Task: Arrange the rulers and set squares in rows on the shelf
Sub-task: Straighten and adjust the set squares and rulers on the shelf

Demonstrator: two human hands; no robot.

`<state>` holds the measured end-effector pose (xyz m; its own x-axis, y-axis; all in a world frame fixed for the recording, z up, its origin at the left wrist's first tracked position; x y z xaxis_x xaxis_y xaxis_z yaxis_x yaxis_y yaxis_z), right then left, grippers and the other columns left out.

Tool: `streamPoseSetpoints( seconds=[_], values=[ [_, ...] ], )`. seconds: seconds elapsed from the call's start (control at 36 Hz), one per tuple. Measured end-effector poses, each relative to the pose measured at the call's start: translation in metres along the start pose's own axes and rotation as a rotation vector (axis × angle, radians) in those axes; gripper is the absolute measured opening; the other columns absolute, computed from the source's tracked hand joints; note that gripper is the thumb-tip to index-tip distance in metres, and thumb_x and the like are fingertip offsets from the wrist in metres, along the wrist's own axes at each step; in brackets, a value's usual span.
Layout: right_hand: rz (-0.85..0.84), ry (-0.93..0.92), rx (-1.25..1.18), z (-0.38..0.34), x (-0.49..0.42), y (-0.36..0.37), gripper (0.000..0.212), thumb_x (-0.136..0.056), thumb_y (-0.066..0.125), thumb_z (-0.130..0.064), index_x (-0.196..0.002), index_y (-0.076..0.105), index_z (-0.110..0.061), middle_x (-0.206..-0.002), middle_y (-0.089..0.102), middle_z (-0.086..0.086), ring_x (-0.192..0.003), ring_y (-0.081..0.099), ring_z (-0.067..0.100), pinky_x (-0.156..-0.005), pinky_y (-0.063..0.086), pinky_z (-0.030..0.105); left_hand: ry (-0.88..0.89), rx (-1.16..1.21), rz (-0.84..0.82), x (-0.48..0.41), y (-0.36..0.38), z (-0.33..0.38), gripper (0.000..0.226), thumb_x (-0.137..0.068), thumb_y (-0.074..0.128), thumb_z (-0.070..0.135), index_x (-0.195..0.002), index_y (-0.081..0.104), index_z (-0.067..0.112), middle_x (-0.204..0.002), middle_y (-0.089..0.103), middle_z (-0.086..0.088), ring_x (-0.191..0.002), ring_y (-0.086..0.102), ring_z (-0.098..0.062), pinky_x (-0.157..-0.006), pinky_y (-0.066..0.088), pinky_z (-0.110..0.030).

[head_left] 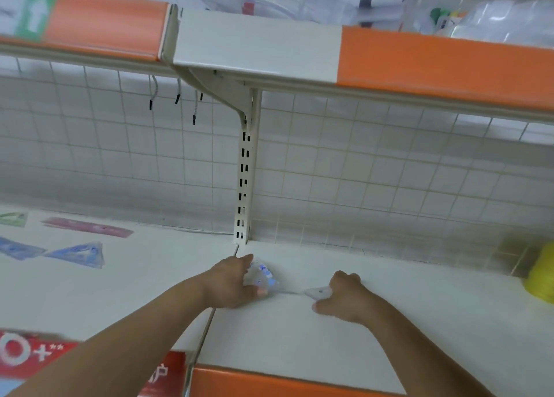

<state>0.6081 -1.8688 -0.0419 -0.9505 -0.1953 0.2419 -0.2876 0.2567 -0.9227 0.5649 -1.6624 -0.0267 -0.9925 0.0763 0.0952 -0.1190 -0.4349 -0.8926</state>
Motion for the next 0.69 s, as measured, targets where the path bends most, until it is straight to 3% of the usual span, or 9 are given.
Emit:
streamPoseSetpoints(
  seconds=[0.08, 0.19, 0.28, 0.44, 0.69],
  values=[
    [0.027, -0.032, -0.008, -0.005, 0.003, -0.005, 0.041, -0.078, 0.068, -0.041, -0.098, 0.047, -0.013, -0.116, 0.043, 0.008, -0.067, 0.047, 0.009, -0.051, 0.036, 0.019, -0.019, 0.004, 0.014, 0.011, -0.005, -0.002, 0.037, -0.089, 0.062, 0.039, -0.107, 0.043, 0.013, -0.098, 0.042, 0.000, -0.089, 0.043, -0.017, -0.077, 0.037, -0.023],
    [0.137, -0.159, -0.120, -0.022, 0.016, -0.016, 0.043, -0.085, 0.064, -0.037, -0.120, 0.046, -0.020, -0.117, 0.030, 0.001, -0.082, 0.052, 0.013, -0.066, 0.044, 0.020, -0.039, -0.008, 0.062, 0.022, -0.014, -0.012, 0.051, -0.089, 0.064, 0.038, -0.128, 0.043, 0.013, -0.100, 0.049, 0.001, -0.090, 0.047, -0.017, -0.076, 0.036, -0.020],
    [0.152, -0.232, -0.136, -0.040, 0.028, -0.019, 0.043, -0.086, 0.064, -0.036, -0.124, 0.047, -0.028, -0.117, 0.029, -0.001, -0.090, 0.054, 0.016, -0.069, 0.045, 0.020, -0.065, 0.058, 0.086, 0.033, -0.024, -0.021, 0.075, -0.089, 0.064, 0.037, -0.148, 0.024, 0.016, -0.133, 0.051, -0.003, -0.116, 0.051, -0.022, -0.090, 0.039, -0.021],
    [0.158, -0.298, -0.035, -0.083, 0.051, -0.013, 0.048, -0.093, 0.056, -0.032, -0.137, 0.040, -0.031, -0.129, 0.029, 0.000, -0.115, 0.046, 0.018, -0.095, 0.045, 0.027, -0.084, 0.090, 0.164, 0.066, -0.051, -0.038, 0.067, -0.090, 0.062, 0.038, -0.143, 0.027, 0.017, -0.135, 0.050, -0.009, -0.115, 0.051, -0.023, -0.086, 0.037, -0.022],
    [0.189, -0.421, 0.082, -0.195, 0.094, 0.025, 0.051, -0.097, 0.048, -0.034, -0.144, 0.029, -0.030, -0.141, 0.024, 0.003, -0.128, 0.036, 0.022, -0.101, 0.041, 0.032, -0.148, -0.019, 0.248, 0.145, -0.090, -0.100, 0.071, -0.091, 0.058, 0.045, -0.148, 0.025, 0.017, -0.140, 0.038, -0.008, -0.124, 0.046, -0.023, -0.102, 0.037, -0.030]
  ],
)
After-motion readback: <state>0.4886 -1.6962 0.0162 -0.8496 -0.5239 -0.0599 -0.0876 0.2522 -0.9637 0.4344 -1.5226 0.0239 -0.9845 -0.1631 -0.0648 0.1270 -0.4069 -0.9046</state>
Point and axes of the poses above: each hand's wrist, its own x-axis away from the middle knuckle, its own y-axis out of the palm, z = x × y, the point moved 9 cm from there along -x, towards the middle knuckle
